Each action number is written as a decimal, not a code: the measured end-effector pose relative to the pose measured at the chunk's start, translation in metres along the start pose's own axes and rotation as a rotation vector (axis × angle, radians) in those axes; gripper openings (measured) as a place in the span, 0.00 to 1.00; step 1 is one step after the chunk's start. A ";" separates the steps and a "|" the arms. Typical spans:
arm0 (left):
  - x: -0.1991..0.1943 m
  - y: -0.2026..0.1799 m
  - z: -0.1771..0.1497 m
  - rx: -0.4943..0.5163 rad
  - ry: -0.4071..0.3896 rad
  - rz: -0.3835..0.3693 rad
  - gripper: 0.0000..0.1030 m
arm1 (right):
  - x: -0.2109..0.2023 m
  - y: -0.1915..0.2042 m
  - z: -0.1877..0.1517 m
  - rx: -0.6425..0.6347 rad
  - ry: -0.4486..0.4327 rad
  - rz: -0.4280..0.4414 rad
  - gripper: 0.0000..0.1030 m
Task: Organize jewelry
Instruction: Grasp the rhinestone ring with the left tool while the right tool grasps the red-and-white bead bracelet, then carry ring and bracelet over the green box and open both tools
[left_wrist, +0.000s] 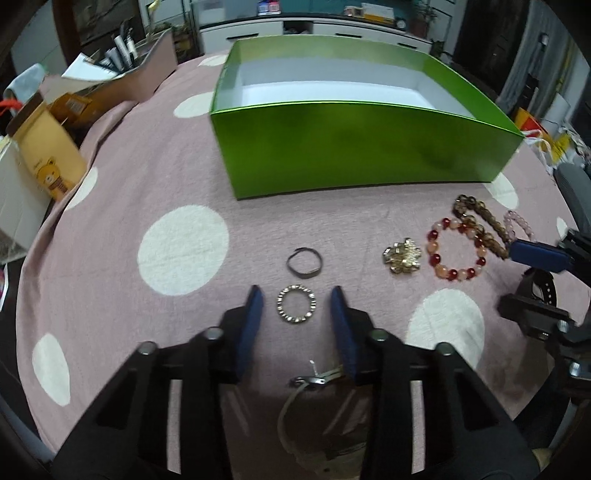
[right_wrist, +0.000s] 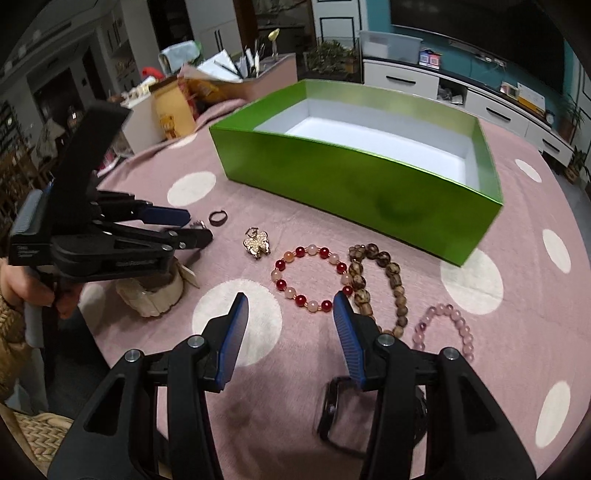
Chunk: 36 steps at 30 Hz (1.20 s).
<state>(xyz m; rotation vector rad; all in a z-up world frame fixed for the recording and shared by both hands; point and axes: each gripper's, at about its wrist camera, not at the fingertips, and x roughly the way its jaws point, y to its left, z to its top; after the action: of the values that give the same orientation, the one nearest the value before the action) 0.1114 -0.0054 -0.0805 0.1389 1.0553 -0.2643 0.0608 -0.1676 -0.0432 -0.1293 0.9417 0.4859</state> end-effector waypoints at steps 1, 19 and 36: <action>0.000 0.000 0.000 0.002 -0.006 -0.006 0.25 | 0.004 0.001 0.001 -0.012 0.011 -0.004 0.47; -0.009 0.026 -0.001 -0.097 -0.051 -0.071 0.20 | 0.036 0.013 0.012 -0.116 0.098 -0.026 0.25; -0.037 0.025 0.007 -0.122 -0.103 -0.054 0.20 | 0.002 -0.003 0.021 -0.012 -0.023 0.057 0.07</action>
<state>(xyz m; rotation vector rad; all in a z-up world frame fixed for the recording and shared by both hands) 0.1076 0.0226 -0.0451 -0.0128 0.9708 -0.2522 0.0786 -0.1628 -0.0323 -0.1081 0.9217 0.5444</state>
